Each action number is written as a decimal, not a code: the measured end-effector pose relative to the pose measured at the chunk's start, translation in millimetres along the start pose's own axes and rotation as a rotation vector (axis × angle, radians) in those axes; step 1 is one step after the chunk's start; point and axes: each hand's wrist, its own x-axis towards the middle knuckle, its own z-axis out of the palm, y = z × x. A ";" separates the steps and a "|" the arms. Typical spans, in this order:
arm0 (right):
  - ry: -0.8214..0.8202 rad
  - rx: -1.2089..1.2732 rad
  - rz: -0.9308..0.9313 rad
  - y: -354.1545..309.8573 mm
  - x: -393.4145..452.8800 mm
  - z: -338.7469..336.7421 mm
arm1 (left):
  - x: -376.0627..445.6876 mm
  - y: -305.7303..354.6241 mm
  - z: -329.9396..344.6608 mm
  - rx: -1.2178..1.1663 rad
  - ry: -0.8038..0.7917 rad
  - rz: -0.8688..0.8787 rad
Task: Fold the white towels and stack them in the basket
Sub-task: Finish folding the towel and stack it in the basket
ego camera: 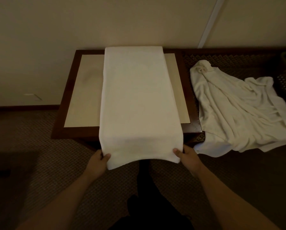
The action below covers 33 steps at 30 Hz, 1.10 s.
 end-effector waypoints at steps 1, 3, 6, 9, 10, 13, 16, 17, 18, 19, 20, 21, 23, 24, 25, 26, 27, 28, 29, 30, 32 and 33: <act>0.008 -0.048 -0.030 3.1 -3.8 -0.8 | -5.2 -2.3 -1.9 0.005 0.033 -0.005; 0.034 -0.128 -0.066 5.2 -9.8 -2.7 | -15.3 -2.9 -3.4 -0.031 0.083 -0.003; 0.103 -0.099 -0.090 0.3 -24.8 -3.0 | -32.9 -0.4 -8.5 -0.104 0.110 0.040; 0.106 -0.010 -0.142 -14.0 -47.7 -2.3 | -49.6 5.1 -18.0 -0.085 0.106 0.108; 0.096 0.025 -0.149 -20.9 -54.2 -2.3 | -53.9 9.7 -21.9 -0.068 0.078 0.131; 0.077 0.145 -0.083 -46.4 -65.3 -6.3 | -61.5 29.0 -38.3 -0.067 -0.009 0.129; -0.093 0.314 0.049 -67.5 -71.2 -18.9 | -64.6 49.9 -62.3 -0.263 -0.078 -0.028; -0.174 0.327 0.066 -72.8 -73.8 -23.7 | -65.3 54.8 -71.1 -0.336 -0.122 -0.048; -0.238 0.292 0.054 -76.4 -75.3 -28.4 | -66.4 59.6 -80.2 -0.367 -0.175 -0.040; -0.275 0.219 0.011 -79.6 -76.0 -32.0 | -68.5 64.5 -88.9 -0.344 -0.226 -0.007; -0.268 0.097 -0.066 -82.3 -76.1 -34.9 | -70.8 69.1 -95.7 -0.287 -0.275 0.041; -0.224 -0.041 -0.155 -86.8 -73.9 -37.0 | -71.8 75.4 -102.4 -0.201 -0.298 0.094; -0.154 -0.215 -0.277 -94.6 -68.5 -38.9 | -66.5 85.5 -109.9 -0.027 -0.276 0.203; -0.132 -0.250 -0.325 -99.3 -64.4 -39.0 | -62.3 90.5 -111.9 0.013 -0.249 0.251; -0.082 -0.301 -0.389 -104.5 -58.6 -38.9 | -56.8 96.9 -113.5 0.030 -0.206 0.287; 0.006 -0.380 -0.468 -108.6 -51.5 -40.4 | -51.4 103.1 -114.0 0.030 -0.147 0.313; 0.080 -0.447 -0.544 -117.9 -42.3 -42.2 | -41.4 111.7 -115.0 0.017 -0.090 0.322; 0.119 -0.475 -0.595 -127.8 -34.9 -43.3 | -32.8 119.2 -115.7 -0.017 -0.053 0.318; 0.125 -0.477 -0.634 -138.9 -25.4 -44.1 | -22.9 128.2 -116.3 -0.060 -0.030 0.310; 0.117 -0.452 -0.644 -153.4 -16.2 -42.4 | -10.9 138.3 -116.3 -0.107 -0.015 0.303; 0.100 -0.354 -0.588 -184.6 5.4 -34.6 | 19.3 158.4 -114.4 -0.194 0.039 0.317; 0.140 -0.316 -0.569 -199.8 22.7 -30.4 | 37.5 170.8 -112.2 -0.214 0.082 0.328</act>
